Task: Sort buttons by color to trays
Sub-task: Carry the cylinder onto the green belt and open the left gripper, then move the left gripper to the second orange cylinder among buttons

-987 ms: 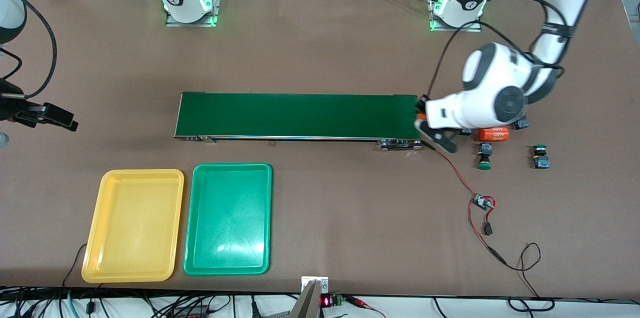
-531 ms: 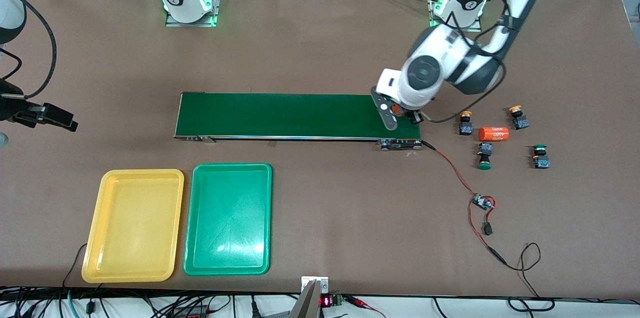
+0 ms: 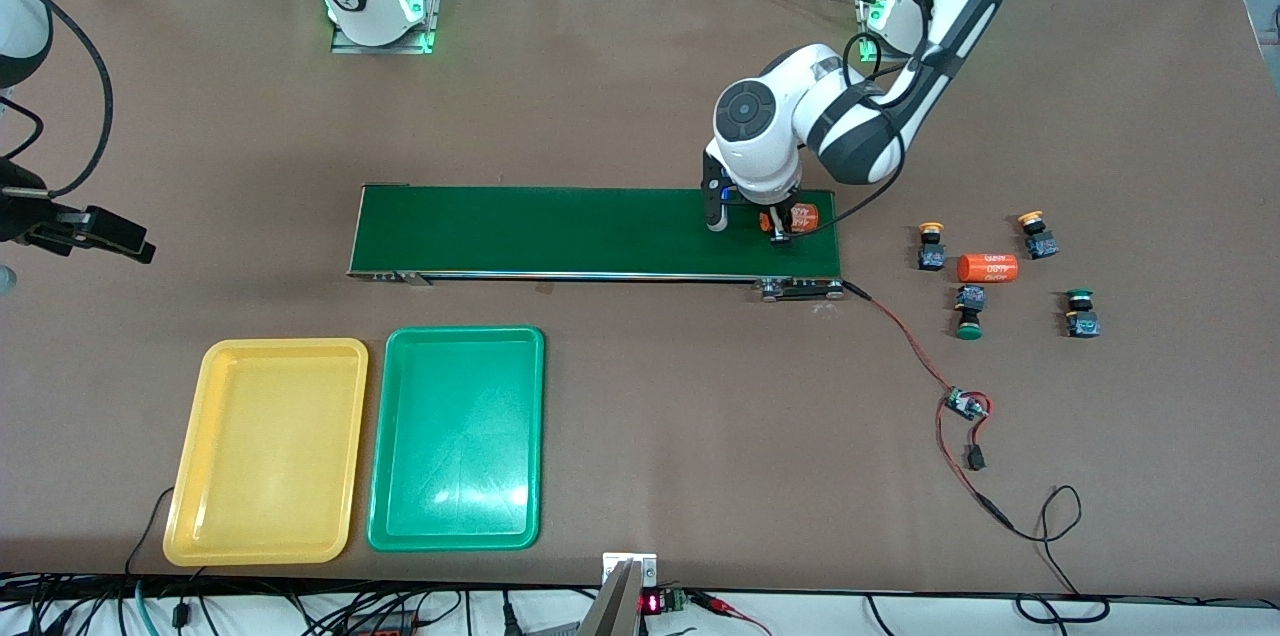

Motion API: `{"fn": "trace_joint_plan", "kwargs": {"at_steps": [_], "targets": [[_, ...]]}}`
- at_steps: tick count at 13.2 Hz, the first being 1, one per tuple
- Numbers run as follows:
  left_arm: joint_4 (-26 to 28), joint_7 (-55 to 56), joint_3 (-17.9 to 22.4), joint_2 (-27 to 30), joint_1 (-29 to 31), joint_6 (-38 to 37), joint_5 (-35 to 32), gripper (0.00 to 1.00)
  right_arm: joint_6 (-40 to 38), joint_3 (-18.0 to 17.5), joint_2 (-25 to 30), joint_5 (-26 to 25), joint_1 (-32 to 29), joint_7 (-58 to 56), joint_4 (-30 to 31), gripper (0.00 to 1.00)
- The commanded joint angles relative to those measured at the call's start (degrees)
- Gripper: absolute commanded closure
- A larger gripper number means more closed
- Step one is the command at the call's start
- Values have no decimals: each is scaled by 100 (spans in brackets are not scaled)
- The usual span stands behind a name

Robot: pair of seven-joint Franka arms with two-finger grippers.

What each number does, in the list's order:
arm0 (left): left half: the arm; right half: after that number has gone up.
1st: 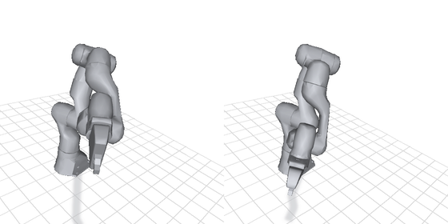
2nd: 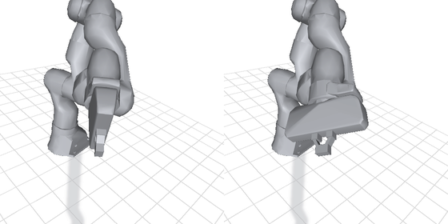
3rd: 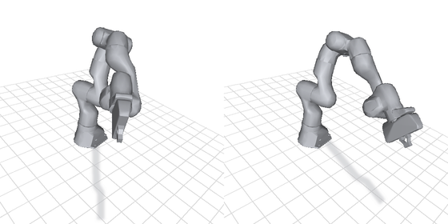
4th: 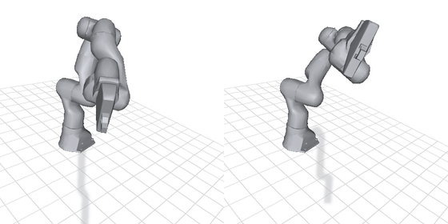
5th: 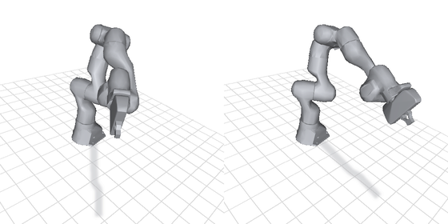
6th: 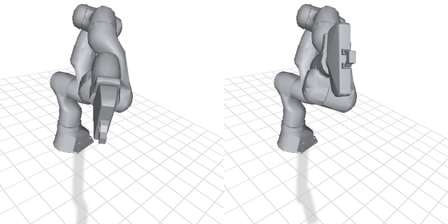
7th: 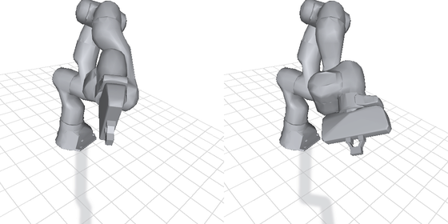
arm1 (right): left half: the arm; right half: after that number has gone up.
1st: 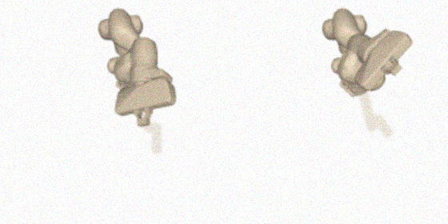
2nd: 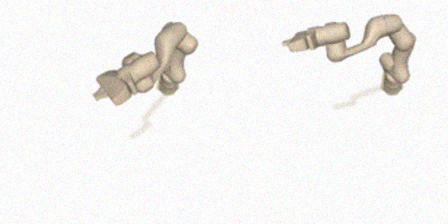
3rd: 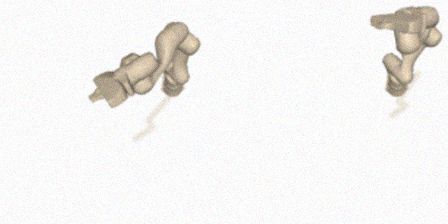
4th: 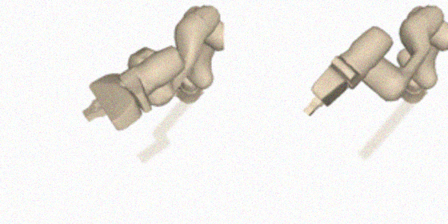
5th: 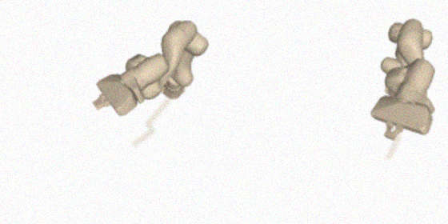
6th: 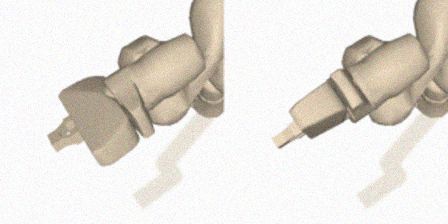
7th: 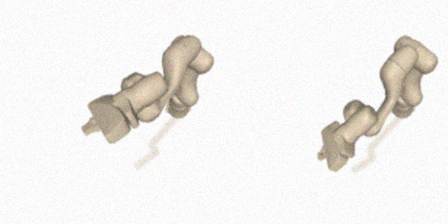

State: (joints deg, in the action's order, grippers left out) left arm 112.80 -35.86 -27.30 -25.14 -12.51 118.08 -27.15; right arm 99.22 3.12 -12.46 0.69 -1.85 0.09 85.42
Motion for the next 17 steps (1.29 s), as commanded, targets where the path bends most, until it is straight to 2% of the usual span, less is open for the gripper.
{"fn": "trace_joint_plan", "kwargs": {"at_steps": [1, 2, 5, 8, 12, 14, 17], "targets": [[40, -44, -3, -34, -164, -4, -203, 73, 19, -22, -28, 72, -43, -89, -61, 0], [40, -44, -3, 0, -173, -4, -186, 1, 19, -22, -28, 72, -43, -89, -61, 0], [14, -87, 5, 473, -33, -21, -107, 0, 19, -22, -28, 72, -43, -89, -61, 0], [-57, -96, 58, 993, 817, 22, 24, 0, 19, -22, -28, 72, -43, -89, -61, 0], [-65, -18, 172, 1020, 1837, 57, 209, 0, 19, -22, -28, 72, -43, -89, -61, 0], [-135, 175, 295, 994, 2391, 303, 892, 0, 19, -22, -28, 72, -43, -89, -61, 0], [-110, 1375, 918, 985, 2568, 313, 1833, 0, 19, -22, -28, 72, -43, -89, -61, 0]]}}
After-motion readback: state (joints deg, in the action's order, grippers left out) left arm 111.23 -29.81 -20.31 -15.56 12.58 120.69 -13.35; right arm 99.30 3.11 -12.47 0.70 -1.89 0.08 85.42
